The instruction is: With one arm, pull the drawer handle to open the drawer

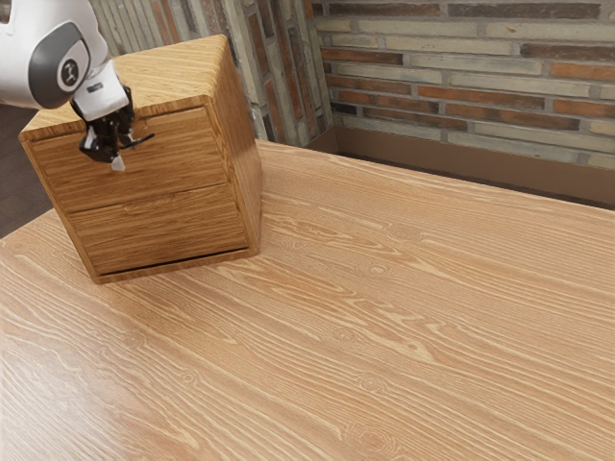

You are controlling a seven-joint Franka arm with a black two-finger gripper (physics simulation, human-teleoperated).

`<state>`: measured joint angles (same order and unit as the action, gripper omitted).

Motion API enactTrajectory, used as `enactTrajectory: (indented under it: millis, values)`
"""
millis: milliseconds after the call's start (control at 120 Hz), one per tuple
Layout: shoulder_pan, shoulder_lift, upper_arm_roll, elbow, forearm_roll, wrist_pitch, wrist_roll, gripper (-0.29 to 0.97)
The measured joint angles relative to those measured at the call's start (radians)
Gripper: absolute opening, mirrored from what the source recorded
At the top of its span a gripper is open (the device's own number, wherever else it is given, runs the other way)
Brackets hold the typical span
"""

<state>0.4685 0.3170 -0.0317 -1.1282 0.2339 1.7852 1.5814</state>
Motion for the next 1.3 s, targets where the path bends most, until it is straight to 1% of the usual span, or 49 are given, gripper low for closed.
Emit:
enactTrajectory:
  millis: [75,108,183,308,392,433,567,650,692,717,733,750,767,775,783,808,858,875,892,1083,1200,1300]
  values:
    - [0.004,-0.001,0.003,-0.001,0.001,0.002,0.008,0.07]
    - [0.006,-0.005,0.003,-0.006,0.001,0.003,0.01,0.03]
    - [0.007,-0.042,0.004,-0.049,-0.017,0.004,0.01,-0.03]
    - [0.011,-0.085,0.014,-0.106,-0.069,0.005,-0.021,-0.06]
    - [0.013,-0.11,0.027,-0.146,-0.105,0.004,-0.058,-0.12]
    - [0.011,-0.131,0.03,-0.167,-0.116,0.003,-0.078,-0.13]
    - [0.006,-0.197,0.033,-0.223,-0.137,-0.007,-0.139,-0.09]
    - [0.005,-0.221,0.033,-0.265,-0.153,-0.006,-0.173,-0.11]
    - [0.006,-0.23,0.034,-0.288,-0.161,-0.004,-0.188,-0.15]
    - [0.002,-0.24,0.036,-0.306,-0.165,-0.002,-0.198,-0.24]
    - [0.003,-0.249,0.034,-0.32,-0.168,-0.001,-0.204,-0.22]
    - [0.005,-0.259,0.033,-0.332,-0.17,-0.001,-0.21,-0.25]
    - [-0.002,-0.269,0.037,-0.342,-0.172,0.0,-0.216,-0.24]
    - [-0.001,-0.274,0.036,-0.347,-0.173,0.0,-0.219,-0.2]
    - [-0.008,-0.279,0.042,-0.351,-0.174,0.0,-0.222,-0.23]
    - [-0.01,-0.293,0.043,-0.364,-0.176,-0.002,-0.23,-0.1]
    - [0.012,-0.314,0.021,-0.382,-0.174,-0.003,-0.245,-0.13]
    - [0.007,-0.32,0.024,-0.388,-0.173,-0.001,-0.25,-0.12]
    - [-0.015,-0.327,0.046,-0.395,-0.171,0.002,-0.255,-0.11]
    - [-0.02,-0.378,0.035,-0.47,-0.136,0.045,-0.303,-0.13]
    - [-0.03,-0.439,0.029,-0.543,-0.128,0.068,-0.326,-0.11]
    - [-0.051,-0.468,0.028,-0.587,-0.123,0.089,-0.346,-0.16]
